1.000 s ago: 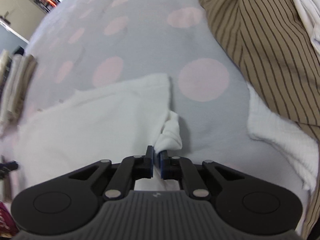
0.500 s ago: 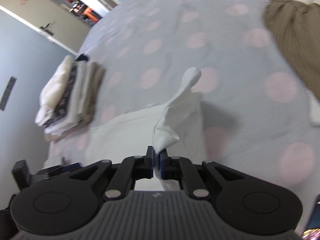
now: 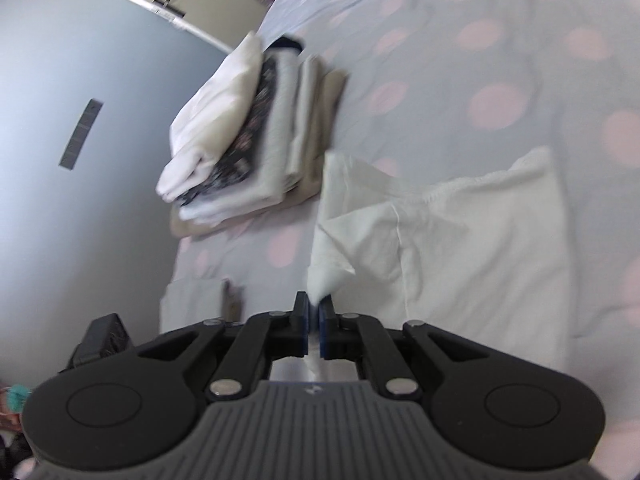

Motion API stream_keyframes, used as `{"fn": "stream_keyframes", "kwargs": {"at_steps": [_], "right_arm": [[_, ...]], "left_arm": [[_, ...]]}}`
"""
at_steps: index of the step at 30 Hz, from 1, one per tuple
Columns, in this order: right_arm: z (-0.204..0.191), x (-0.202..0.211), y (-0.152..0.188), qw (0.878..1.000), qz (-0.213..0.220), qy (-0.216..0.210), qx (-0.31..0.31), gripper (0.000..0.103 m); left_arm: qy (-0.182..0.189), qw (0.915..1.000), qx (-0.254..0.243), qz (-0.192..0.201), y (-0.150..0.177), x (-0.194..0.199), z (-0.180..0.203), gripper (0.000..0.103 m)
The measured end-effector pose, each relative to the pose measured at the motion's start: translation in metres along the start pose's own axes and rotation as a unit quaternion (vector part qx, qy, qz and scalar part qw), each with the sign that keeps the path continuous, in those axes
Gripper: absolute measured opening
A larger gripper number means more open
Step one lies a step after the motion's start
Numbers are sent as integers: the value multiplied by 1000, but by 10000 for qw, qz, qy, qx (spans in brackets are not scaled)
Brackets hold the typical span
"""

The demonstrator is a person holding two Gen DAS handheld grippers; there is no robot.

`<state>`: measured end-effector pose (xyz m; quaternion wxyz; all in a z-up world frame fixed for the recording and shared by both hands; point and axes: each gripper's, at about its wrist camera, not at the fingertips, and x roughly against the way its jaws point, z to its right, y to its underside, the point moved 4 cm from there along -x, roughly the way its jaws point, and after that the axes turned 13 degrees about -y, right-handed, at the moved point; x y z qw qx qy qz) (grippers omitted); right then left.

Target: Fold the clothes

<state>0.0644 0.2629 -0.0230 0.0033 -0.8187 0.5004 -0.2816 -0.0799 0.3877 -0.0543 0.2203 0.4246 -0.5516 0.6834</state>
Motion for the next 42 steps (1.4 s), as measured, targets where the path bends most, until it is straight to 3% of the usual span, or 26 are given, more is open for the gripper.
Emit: {"fn": "stream_keyframes", "kwargs": {"at_steps": [4,10,16,20,25,27,33,42], "right_arm": [[-7,-50,-3,9995,-224,-231,-45,5],[9,-102,-2,9982,-556,206,18,5],[28,-94,2,9976,-512,458,33,5],[34,-98,2,9970,-539,552,23,5],[38,-105,7,9969,-545,559,20,13],[37,-99,10,9973,-519,528,23,26],[22,-52,23,9959,-312,638,559,47],[36,38,102,9794,-215,1371,1466,50]], "left_arm": [[-23,10000,41,-53,4,-4,-8,21],[-129,9995,127,-240,15,-11,-22,21],[-75,9990,253,-354,20,-12,-25,21],[154,9980,399,-465,26,-5,-21,22],[348,9967,466,-557,35,6,-13,30],[461,9962,463,-574,39,11,-8,36],[597,9955,338,-652,58,30,13,40],[434,9911,634,-1090,107,40,27,40]]}}
